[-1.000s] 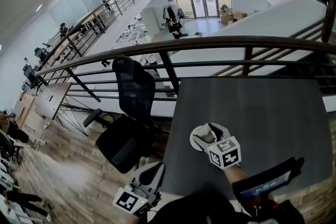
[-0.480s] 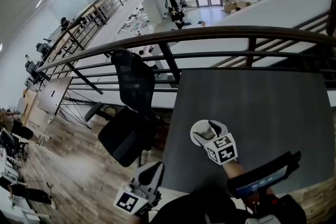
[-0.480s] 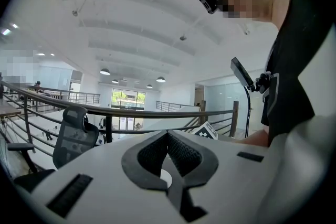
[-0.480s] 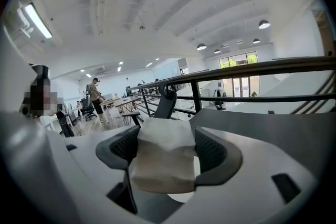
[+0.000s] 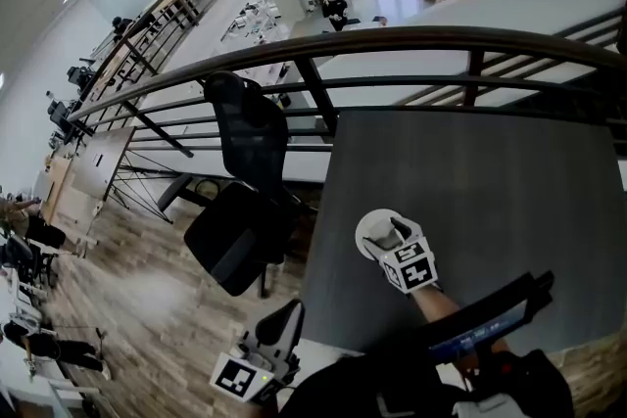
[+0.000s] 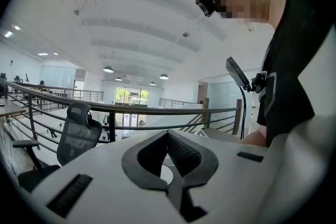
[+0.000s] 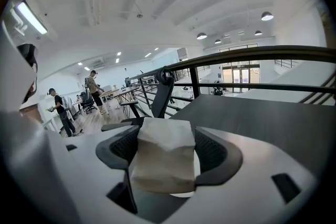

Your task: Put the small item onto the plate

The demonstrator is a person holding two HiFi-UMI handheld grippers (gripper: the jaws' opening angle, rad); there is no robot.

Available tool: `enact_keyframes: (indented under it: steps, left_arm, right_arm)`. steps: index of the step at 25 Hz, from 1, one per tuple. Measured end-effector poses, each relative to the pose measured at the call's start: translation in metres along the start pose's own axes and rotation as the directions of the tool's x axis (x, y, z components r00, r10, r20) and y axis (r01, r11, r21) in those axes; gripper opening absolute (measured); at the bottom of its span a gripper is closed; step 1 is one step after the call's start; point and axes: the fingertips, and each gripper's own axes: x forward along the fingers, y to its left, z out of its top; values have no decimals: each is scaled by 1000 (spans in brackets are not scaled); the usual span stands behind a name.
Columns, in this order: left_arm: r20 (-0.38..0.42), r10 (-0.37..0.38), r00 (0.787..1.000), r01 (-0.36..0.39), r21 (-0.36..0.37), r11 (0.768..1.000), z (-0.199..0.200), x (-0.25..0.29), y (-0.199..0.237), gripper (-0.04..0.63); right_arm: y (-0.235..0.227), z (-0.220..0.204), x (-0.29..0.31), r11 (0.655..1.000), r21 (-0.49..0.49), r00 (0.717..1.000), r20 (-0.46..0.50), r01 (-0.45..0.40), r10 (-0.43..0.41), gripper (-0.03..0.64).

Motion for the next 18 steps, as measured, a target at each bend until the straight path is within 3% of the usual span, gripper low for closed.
enact_keyframes:
  steps: [5,18]
  left_arm:
    - [8,-1,1000,1,13,1000,6,1,-5,3]
    - [-18,85,996,-85,3,996,-3,-5,5,3]
  right_arm:
    - [-3,-13,9,1000,10,997,-69,-17,18,334]
    - [-21,-59,49,1000,-23,981,-194,-3,-1,334]
